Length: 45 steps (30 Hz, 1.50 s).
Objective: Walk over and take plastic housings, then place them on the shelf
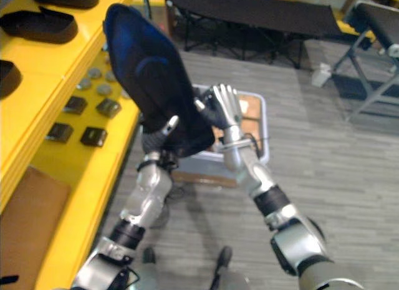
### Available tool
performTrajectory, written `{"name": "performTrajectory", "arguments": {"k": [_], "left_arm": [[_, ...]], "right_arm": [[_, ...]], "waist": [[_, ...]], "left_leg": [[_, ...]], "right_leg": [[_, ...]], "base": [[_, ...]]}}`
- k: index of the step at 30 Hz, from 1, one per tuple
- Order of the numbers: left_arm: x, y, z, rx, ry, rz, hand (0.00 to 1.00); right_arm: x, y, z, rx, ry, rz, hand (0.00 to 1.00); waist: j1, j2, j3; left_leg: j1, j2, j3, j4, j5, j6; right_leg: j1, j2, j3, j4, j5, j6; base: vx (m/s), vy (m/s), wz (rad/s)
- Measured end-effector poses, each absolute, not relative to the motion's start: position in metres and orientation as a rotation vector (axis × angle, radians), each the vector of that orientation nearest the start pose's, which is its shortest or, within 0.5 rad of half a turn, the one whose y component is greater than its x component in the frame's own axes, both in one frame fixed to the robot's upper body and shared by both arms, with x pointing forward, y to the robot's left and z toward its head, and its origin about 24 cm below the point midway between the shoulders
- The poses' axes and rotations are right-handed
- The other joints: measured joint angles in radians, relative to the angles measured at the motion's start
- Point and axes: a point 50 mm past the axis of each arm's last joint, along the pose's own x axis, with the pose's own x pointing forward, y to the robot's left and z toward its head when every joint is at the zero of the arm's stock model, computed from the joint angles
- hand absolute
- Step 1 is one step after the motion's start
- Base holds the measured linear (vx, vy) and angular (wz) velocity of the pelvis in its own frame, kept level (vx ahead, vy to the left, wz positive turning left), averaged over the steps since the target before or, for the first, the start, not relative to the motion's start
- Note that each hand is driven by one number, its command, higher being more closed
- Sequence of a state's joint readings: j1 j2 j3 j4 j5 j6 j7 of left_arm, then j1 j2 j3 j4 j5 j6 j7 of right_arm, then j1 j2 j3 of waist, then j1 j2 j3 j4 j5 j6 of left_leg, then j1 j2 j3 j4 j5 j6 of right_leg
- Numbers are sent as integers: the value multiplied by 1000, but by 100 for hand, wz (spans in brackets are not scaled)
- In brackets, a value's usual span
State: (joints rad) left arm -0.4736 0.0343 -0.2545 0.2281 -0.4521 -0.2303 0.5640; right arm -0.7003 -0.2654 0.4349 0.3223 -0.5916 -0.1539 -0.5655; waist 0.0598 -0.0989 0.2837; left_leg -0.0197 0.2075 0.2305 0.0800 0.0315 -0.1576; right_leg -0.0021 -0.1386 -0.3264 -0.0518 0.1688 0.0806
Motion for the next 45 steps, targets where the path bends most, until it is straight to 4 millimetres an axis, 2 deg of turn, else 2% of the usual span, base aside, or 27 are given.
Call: {"name": "performTrajectory", "arguments": {"k": [8,9,14,19,23,26,28,30,32,36,37,38,40,41,43,45], "left_arm": [[322,98,127,-471,-275,207,100],[322,97,127,-470,-276,200,100],[322,96,127,-476,-279,173,100],[312,104,140,-460,-367,197,100],[299,108,154,-315,-494,253,100],[293,112,144,-209,-493,319,100],[289,119,134,-126,-471,400,100],[284,132,121,-54,-440,493,100],[280,142,112,-18,-407,552,100],[270,168,98,58,-355,721,100],[267,177,94,62,-335,768,100],[266,180,91,62,-326,784,100],[260,190,82,66,-288,837,100],[259,192,81,67,-281,846,100],[255,197,76,64,-265,870,100],[248,207,72,13,-267,908,100]], "right_arm": [[326,-69,174,-739,-853,-59,100],[326,-70,174,-734,-850,-64,0],[320,-70,171,-668,-852,-43,0],[310,-69,165,-603,-892,17,0],[297,-71,175,-423,-896,66,0],[283,-71,181,-307,-907,97,0],[272,-76,198,-186,-966,91,0],[263,-97,220,-72,-1045,3,0],[258,-113,228,-41,-1086,-61,0],[244,-151,234,13,-1121,-224,0],[239,-168,234,9,-1122,-294,0],[238,-174,233,1,-1116,-322,0],[228,-201,223,13,-1059,-407,0],[225,-208,218,14,-1033,-432,0],[216,-228,198,3,-940,-505,0],[206,-245,168,12,-801,-576,0]], "waist": [[-17,0,0],[-17,0,0],[-18,0,0],[-21,0,0],[-21,2,-7],[-23,7,-48],[-27,9,-64],[-38,8,-81],[-45,9,-98],[-54,12,-122],[-64,16,-133],[-70,18,-139],[-78,28,-156],[-80,30,-157],[-91,36,-161],[-112,42,-164]], "left_leg": [[3,3,22,-1,-1,-2],[4,3,25,-1,-2,-2],[13,4,28,-1,-3,-3],[18,3,33,-2,-4,-3],[19,0,33,-4,-4,-3],[23,0,33,-11,-4,-3],[44,-1,43,-19,-5,-4],[58,-4,47,-20,-10,-4],[62,-7,52,-22,-14,-2],[90,-11,88,-48,-16,-6],[91,-12,93,-54,-15,-7],[91,-12,96,-57,-15,-7],[100,-14,112,-73,-7,-8],[103,-14,113,-76,-6,-8],[108,-15,120,-79,-7,-8],[115,-18,138,-90,-7,-8]], "right_leg": [[1,6,15,-24,15,-4],[-1,6,21,-26,18,-3],[4,6,27,-26,18,-3],[5,7,27,-26,18,-3],[5,4,27,-26,18,-3],[5,5,27,-26,17,-2],[18,4,29,-26,16,0],[30,1,32,-26,9,9],[30,-2,35,-26,1,19],[22,-2,63,-26,-1,16],[17,-2,69,-26,-1,17],[13,-1,73,-26,0,18],[3,1,86,-26,3,22],[3,1,88,-26,2,23],[3,1,93,-26,2,22],[-4,1,107,-26,4,22]], "base": [[0,23,-6],[5,25,-9],[1,11,-2],[-3,4,-1],[0,8,0],[27,13,-1],[26,30,-6],[-9,19,-2],[-5,12,-6],[-10,23,-23],[9,8,-8],[28,10,-18],[51,10,-17],[47,7,-10],[50,15,-8],[48,22,-15]]}}
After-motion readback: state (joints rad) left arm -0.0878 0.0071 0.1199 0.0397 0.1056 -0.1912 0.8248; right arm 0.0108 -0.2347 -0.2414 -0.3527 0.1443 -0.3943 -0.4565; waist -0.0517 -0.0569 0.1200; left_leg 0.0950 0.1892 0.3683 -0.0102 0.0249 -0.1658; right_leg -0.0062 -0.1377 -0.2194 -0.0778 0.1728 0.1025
